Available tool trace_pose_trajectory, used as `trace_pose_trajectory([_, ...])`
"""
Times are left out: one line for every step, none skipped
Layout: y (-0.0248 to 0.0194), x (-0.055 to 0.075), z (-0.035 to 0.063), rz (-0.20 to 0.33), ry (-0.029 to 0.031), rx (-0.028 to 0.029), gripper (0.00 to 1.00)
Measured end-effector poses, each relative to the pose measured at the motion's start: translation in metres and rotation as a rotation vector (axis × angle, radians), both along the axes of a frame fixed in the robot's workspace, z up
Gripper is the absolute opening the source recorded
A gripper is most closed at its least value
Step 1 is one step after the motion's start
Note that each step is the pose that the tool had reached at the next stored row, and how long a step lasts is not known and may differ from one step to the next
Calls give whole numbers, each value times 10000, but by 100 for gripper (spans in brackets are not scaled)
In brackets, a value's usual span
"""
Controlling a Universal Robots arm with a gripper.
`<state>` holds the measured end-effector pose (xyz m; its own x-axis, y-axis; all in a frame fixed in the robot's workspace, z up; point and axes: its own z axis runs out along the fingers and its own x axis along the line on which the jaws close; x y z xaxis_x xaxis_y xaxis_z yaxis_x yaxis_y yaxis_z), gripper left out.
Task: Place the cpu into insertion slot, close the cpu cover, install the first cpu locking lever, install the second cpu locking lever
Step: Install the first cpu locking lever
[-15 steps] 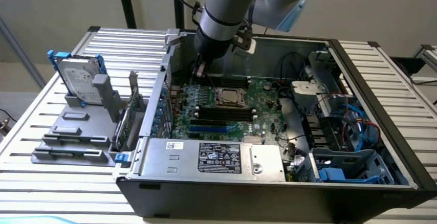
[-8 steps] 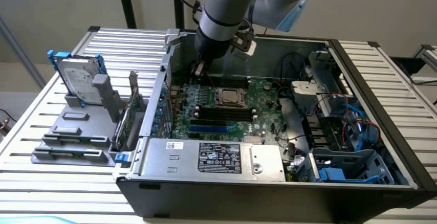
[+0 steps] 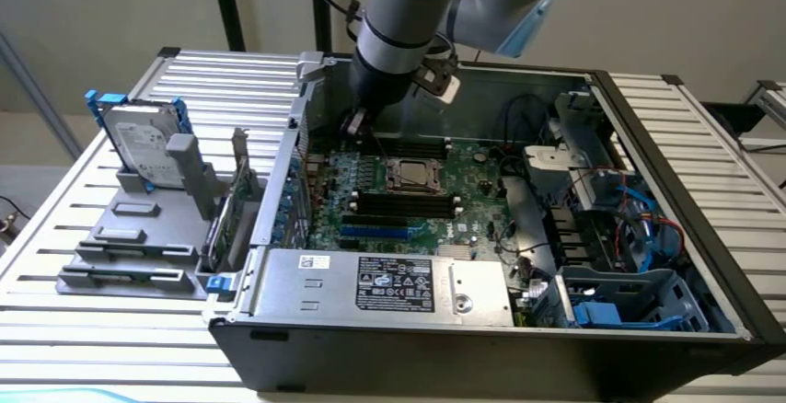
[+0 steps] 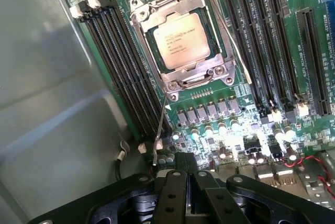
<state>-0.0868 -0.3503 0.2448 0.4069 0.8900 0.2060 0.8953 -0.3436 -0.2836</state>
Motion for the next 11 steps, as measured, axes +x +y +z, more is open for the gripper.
trace_pose_trajectory([0, -5, 0, -54, 15, -1, 11])
trace_pose_trajectory([0, -9, 0, -103, 28, -1, 11])
trace_pose_trajectory([0, -14, 1, -159, 41, -1, 11])
trace_pose_trajectory([-1, -17, 1, -221, 53, -1, 11])
trace_pose_trajectory([0, -19, 1, -298, 65, 0, 11])
trace_pose_trajectory([0, -20, 1, -382, 76, 0, 11])
trace_pose_trajectory([-1, -21, 1, -469, 87, 2, 11])
trace_pose_trajectory([0, -22, 0, -560, 97, 8, 11])
trace_pose_trajectory([0, -23, 0, -644, 105, 18, 11])
trace_pose_trajectory([0, -24, 0, -724, 112, 33, 11])
trace_pose_trajectory([0, -26, 0, -800, 119, 53, 11])
